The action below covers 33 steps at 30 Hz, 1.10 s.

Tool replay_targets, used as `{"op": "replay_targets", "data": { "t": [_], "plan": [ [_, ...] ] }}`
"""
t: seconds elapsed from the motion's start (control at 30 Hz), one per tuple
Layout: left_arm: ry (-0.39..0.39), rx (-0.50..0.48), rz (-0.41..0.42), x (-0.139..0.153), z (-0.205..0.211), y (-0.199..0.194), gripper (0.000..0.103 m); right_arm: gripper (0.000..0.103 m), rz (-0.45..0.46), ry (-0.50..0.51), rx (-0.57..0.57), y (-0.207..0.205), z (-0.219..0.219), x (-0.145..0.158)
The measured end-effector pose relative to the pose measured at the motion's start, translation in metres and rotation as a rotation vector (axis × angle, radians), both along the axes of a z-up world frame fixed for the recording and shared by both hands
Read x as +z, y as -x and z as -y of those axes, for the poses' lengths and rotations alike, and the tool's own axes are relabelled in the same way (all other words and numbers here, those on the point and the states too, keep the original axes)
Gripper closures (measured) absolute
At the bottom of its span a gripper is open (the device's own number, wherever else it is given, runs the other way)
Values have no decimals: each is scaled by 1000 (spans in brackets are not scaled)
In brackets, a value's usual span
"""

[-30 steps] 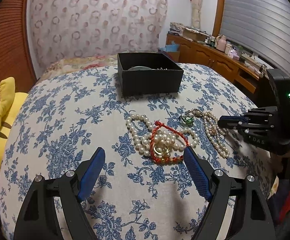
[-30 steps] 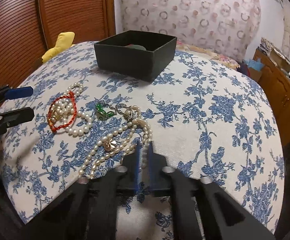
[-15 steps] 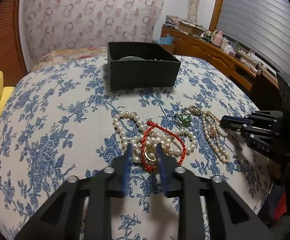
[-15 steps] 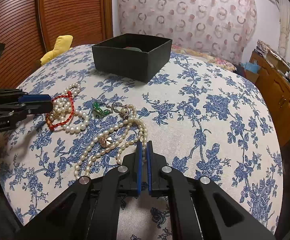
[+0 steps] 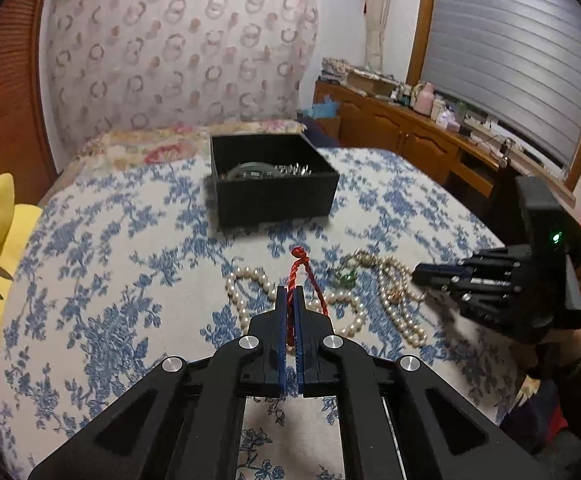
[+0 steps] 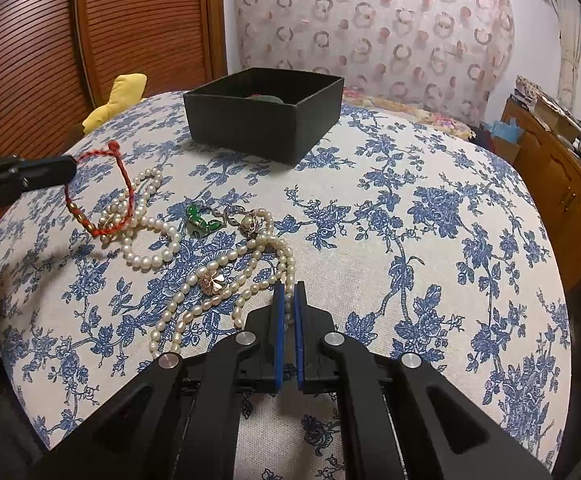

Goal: Organize jewelry
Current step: 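Grasp the red string bracelet with the left tool and lift it, then carry the red string bracelet into the black box and open the left tool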

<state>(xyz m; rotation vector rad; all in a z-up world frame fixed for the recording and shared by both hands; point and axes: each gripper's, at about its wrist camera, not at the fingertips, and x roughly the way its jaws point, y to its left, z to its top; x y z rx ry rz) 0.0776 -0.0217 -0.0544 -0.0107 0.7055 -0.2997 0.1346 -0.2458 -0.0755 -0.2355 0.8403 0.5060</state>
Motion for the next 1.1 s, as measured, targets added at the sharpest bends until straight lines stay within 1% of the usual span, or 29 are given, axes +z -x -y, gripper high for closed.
{"op": "replay_targets", "data": {
  "t": [0.17, 0.27, 0.37, 0.5, 0.67, 0.87, 1.0, 1.1],
  "plan": [
    [1, 7, 30, 11, 1, 3, 101, 98, 6, 3, 1, 0, 0, 1],
    [1, 11, 53, 22, -1, 3, 101, 98, 42, -17, 8, 2, 0, 16],
    [3, 19, 71, 31, -5, 1, 101, 98, 103, -44, 21, 6, -1, 45],
    [6, 29, 92, 43, -6, -3, 101, 98, 179, -54, 51, 11, -6, 84],
    [9, 35, 100, 52, -6, -9, 101, 98, 255, -69, 68, 12, -9, 123],
    [5, 43, 125, 66, -8, -17, 101, 98, 335, -78, 84, 12, -15, 163],
    [13, 51, 139, 78, -12, -27, 101, 98, 393, -77, 100, 9, -24, 189],
    [0, 59, 157, 87, -14, -39, 101, 98, 422, -75, 108, 1, -31, 204]
  ]
}}
